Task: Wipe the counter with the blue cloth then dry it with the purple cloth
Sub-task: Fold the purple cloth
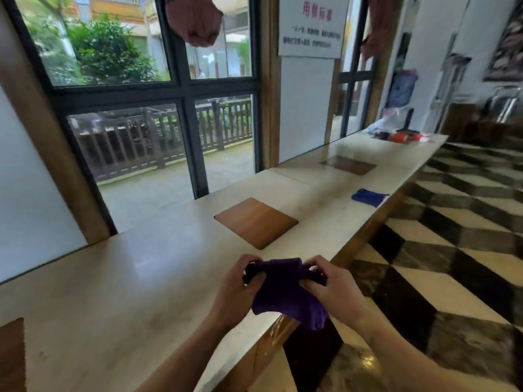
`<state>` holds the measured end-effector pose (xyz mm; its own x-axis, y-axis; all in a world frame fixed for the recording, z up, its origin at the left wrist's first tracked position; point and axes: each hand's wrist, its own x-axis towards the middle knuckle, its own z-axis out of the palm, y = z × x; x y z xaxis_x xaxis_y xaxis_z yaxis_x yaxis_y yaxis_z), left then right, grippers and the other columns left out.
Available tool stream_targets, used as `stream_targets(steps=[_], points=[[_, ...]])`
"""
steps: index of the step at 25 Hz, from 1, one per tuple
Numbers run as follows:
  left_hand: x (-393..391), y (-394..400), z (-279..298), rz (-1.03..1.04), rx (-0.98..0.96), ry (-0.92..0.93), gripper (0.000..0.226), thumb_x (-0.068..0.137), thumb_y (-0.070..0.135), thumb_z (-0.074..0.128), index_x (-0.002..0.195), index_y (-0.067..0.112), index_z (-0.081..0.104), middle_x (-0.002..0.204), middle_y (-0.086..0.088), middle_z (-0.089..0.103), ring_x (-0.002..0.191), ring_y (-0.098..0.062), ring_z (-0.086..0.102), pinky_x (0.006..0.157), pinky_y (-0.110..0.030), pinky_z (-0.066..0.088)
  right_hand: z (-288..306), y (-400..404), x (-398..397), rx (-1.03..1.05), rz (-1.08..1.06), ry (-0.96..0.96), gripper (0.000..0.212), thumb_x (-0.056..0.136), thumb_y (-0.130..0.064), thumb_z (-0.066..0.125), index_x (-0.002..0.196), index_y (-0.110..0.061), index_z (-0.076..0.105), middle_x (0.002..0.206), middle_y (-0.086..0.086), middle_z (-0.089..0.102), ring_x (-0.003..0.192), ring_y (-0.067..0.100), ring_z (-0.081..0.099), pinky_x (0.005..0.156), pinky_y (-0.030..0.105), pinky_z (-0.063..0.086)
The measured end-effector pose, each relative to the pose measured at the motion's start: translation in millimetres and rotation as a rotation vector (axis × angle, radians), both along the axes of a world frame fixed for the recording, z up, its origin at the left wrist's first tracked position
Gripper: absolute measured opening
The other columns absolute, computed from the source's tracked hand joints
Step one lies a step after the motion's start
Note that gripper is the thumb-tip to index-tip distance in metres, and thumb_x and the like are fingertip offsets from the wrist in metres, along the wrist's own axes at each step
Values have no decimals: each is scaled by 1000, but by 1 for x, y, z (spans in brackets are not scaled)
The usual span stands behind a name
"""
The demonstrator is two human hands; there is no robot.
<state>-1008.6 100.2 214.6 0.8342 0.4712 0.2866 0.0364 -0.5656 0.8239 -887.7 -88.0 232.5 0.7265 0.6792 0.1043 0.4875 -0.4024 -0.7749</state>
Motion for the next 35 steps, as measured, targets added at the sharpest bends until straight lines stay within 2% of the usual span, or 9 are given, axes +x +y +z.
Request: stream_targets(steps=[2,4,9,14,16,22,28,35], points=[[39,-28,10,-101,-34,-48,29,102,15,51,107,44,52,105,19,63,98,1,61,71,-15,53,14,-36,20,31,-92,-19,25,97,-26,64,120,-32,57,100,-21,64,93,1,63,81,20,57],[75,-54,16,-184,-66,-101,25,100,14,56,106,38,56,101,18,65,96,-5,62,72,-17,52,24,-69,39,46,-173,-37,24,96,-25,64,118,-33,57,97,-24,60,91,-2,60,75,16,53],[145,-98,17,-315,-92,-114,24,100,15,57,110,37,56,103,22,64,99,-8,62,73,-20,53,34,-127,78,67,-289,-88,25,95,-24,65,107,-43,56,98,-22,64,95,2,64,83,27,56],[193,-118,20,-360,-98,-95,24,101,21,55,111,43,53,109,18,63,102,-7,61,78,-28,58,38,-150,109,57,-351,-129,27,97,-22,63,103,-47,52,95,-25,60,89,-1,62,64,14,50],[214,-118,22,-375,-117,-83,24,100,23,55,112,44,52,110,17,63,102,-9,62,80,-33,60,37,-152,125,55,-376,-126,26,98,-23,62,105,-45,53,94,-26,60,87,-2,61,62,13,50],[286,-106,32,-375,-179,-107,25,100,18,56,109,42,52,108,15,63,101,-9,60,82,-27,57,39,-131,194,121,-428,-105,24,96,-22,64,105,-42,57,95,-21,64,90,1,64,71,20,55],[402,-71,28,-414,-290,-112,26,99,13,58,106,37,54,106,11,64,101,-13,62,80,-25,56,38,-94,301,141,-490,-83,27,95,-20,65,101,-45,56,96,-20,64,95,3,63,81,26,57],[539,-59,30,-548,-382,-109,24,97,10,60,106,32,59,104,7,65,93,-7,63,73,-25,54,39,-85,425,126,-631,-48,21,93,-24,68,103,-41,62,98,-20,65,94,2,63,86,30,57]])
